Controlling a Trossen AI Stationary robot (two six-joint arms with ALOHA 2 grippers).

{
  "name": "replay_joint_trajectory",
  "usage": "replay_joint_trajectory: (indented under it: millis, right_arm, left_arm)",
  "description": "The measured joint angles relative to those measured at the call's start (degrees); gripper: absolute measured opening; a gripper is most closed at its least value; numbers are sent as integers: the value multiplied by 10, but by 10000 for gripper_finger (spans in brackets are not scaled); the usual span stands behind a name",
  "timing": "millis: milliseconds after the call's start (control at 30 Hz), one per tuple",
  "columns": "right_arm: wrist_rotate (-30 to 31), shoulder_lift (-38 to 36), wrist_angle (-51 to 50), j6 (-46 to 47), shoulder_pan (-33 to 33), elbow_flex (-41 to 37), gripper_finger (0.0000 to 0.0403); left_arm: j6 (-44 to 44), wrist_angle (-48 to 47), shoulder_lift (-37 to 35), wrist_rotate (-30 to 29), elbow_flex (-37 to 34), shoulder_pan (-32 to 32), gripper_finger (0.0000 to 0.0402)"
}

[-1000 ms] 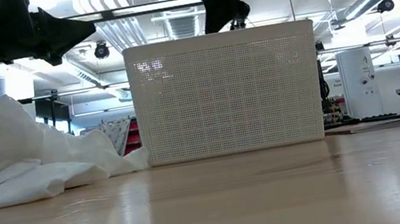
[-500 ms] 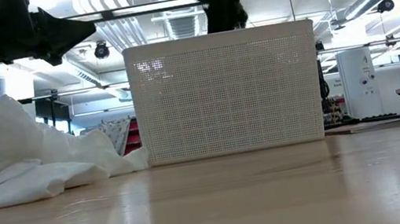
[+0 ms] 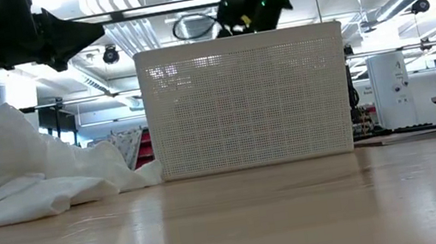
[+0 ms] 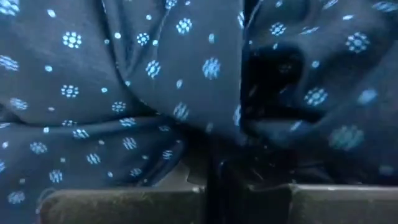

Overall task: Sort clothes
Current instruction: Put the dark blue patterned polo shirt into the laundry bin

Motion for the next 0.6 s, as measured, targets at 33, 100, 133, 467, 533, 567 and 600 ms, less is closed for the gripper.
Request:
replay_joint_trajectory:
  millis: [33,100,133,467,533,567,600]
  right_arm:
    - [-5,0,4,3,-3,-12,2]
    - [-19,0,14,8,-10,-33,1]
    - [-27,-1,26,10,-13,-44,1]
    - [-52,-2,74,36,-28,-104,0]
    - [-52,-2,76,40,-28,-105,0]
    - [-52,-2,77,43,-28,-105,0]
    - [-52,-2,78,46,-28,-105,0]
  left_arm:
    - [0,0,0,0,0,0,38]
    - [0,0,0,0,0,0,38]
    - [0,0,0,0,0,0,38]
    - [0,1,0,0,0,0,38]
    - [0,1,0,0,0,0,38]
    - [0,1,0,0,0,0,38]
    - [0,1,0,0,0,0,38]
